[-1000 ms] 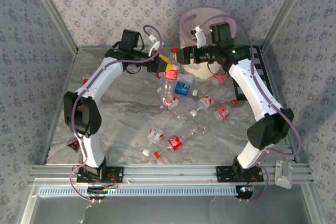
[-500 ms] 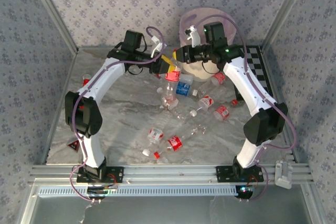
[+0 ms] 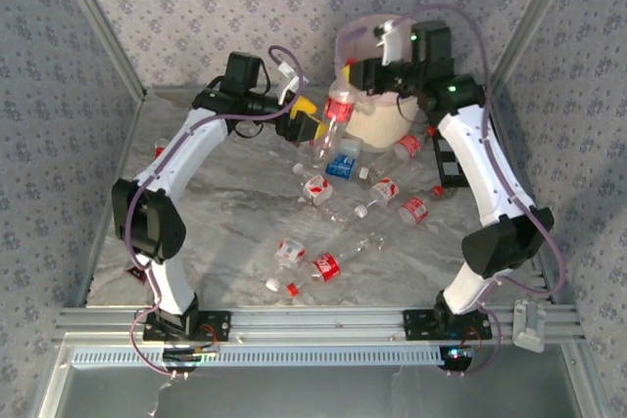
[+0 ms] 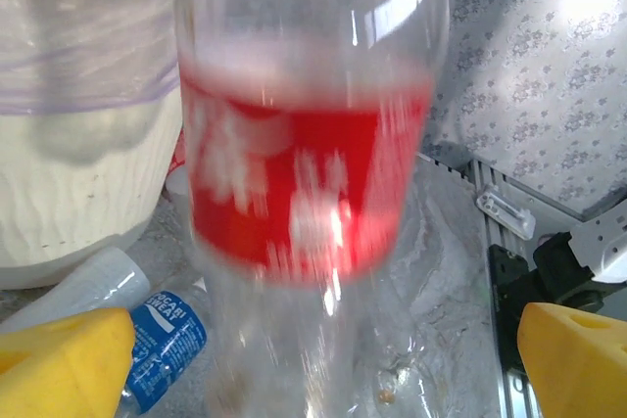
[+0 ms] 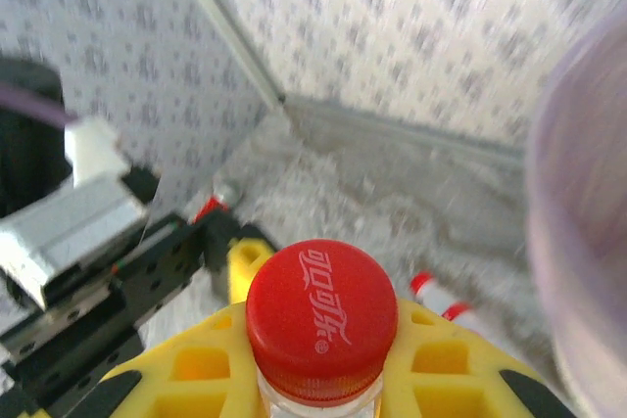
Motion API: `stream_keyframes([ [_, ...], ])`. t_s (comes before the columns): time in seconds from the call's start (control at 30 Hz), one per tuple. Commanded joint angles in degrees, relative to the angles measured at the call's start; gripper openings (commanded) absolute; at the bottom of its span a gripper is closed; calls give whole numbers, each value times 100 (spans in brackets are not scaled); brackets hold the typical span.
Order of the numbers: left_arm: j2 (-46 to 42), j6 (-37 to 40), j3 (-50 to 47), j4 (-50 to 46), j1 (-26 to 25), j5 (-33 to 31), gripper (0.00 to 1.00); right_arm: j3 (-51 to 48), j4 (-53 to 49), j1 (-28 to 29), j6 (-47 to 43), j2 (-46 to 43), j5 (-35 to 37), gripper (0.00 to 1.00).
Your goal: Put the plastic bottles in the bin
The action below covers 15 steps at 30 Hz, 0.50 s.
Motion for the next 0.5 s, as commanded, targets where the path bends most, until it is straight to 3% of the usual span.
stream_keyframes([
  [0.0,-595,-70,-142,-71,73,-333,100,496,678,-332,303,-280,156,10],
  [0.27,-1814,-486,-1805,161,90,-1529,99,1429,1644,-1209,1017,-21,245,10],
  [0.47,-2696,-816,-3274,105,-235,-2908,96,1843,1635,-1363,241,393,1050,10],
])
